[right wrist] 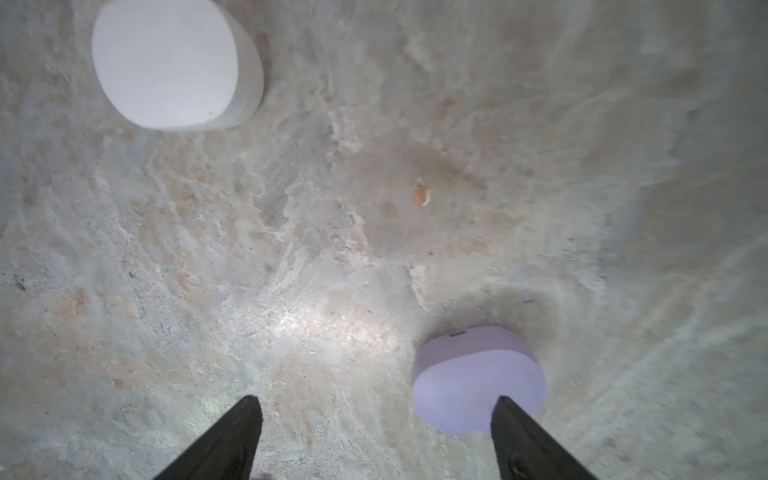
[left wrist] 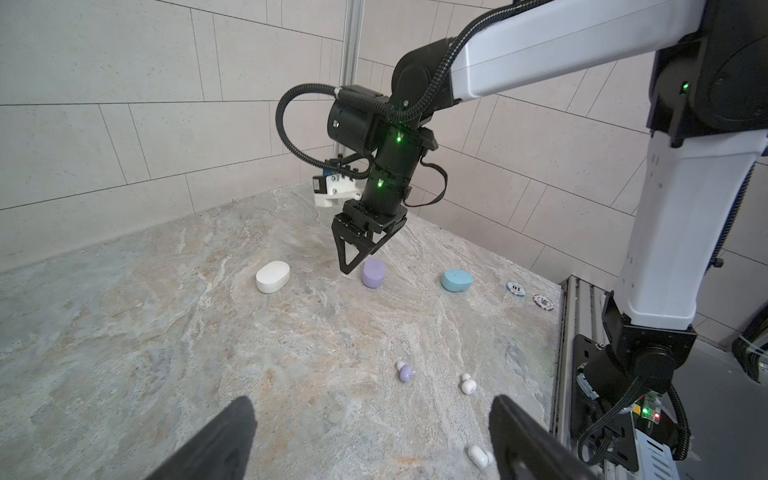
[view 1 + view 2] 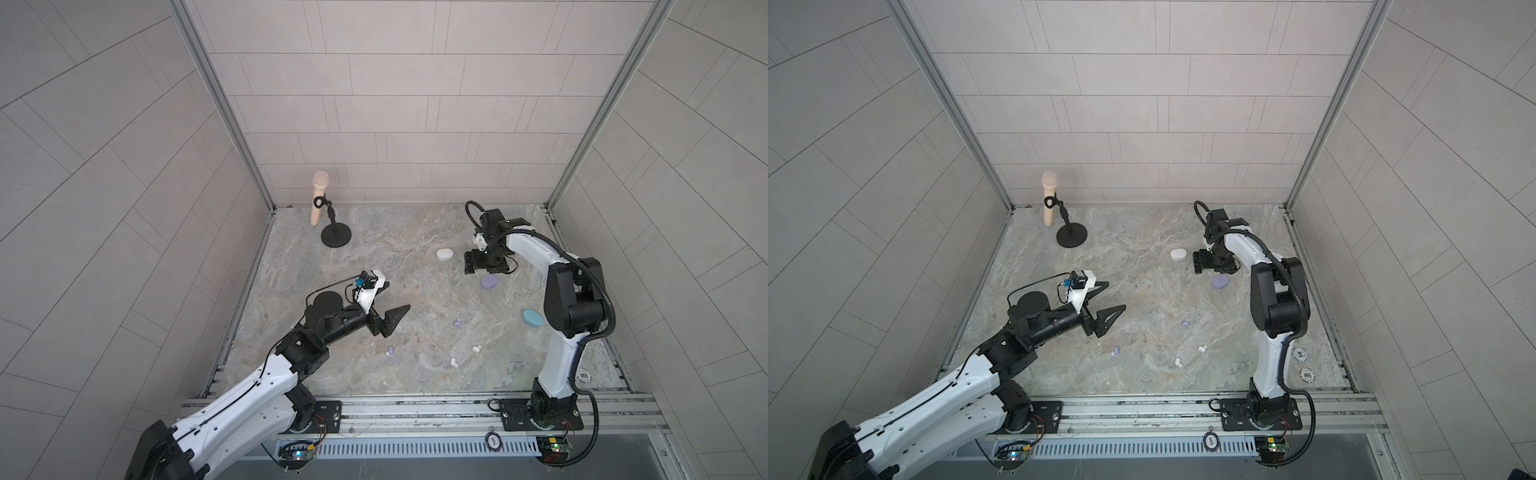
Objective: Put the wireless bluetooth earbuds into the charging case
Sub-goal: 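Lower the right gripper over the lavender case and close on it, then lift the lavender case and carry it toward the left gripper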
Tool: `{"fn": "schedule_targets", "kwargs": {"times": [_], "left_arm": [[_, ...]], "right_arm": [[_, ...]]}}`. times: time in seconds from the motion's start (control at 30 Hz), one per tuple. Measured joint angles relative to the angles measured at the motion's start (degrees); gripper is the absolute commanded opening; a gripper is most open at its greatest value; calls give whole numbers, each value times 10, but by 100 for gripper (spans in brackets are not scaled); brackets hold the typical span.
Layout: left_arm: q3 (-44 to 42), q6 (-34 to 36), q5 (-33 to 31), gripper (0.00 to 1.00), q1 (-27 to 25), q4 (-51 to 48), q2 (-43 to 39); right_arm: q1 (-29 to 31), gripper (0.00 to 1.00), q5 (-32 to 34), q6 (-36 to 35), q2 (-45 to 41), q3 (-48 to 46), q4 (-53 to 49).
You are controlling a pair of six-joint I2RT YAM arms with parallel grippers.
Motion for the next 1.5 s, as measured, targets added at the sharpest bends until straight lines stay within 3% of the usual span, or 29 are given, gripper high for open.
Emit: {"fn": "schedule_targets", "kwargs": {"times": [0.23, 0.4, 0.73, 1.1, 1.5], "left_arm": [[0, 0, 0, 92, 0, 0, 3], [0, 0, 0, 92, 0, 0, 2], [0, 0, -2, 92, 0, -1, 1], [0, 0, -3, 92, 0, -1, 1], [0, 1, -5, 92, 0, -1, 0]], "right_arm": [[-14, 94, 35, -38, 22, -16, 10], [-21, 93, 14, -46, 61, -24, 26], [-19, 93, -12, -44, 44, -54, 26], [-3, 82, 43, -15, 34, -60, 39], [-3, 69, 61, -7, 34, -61, 44]]}}
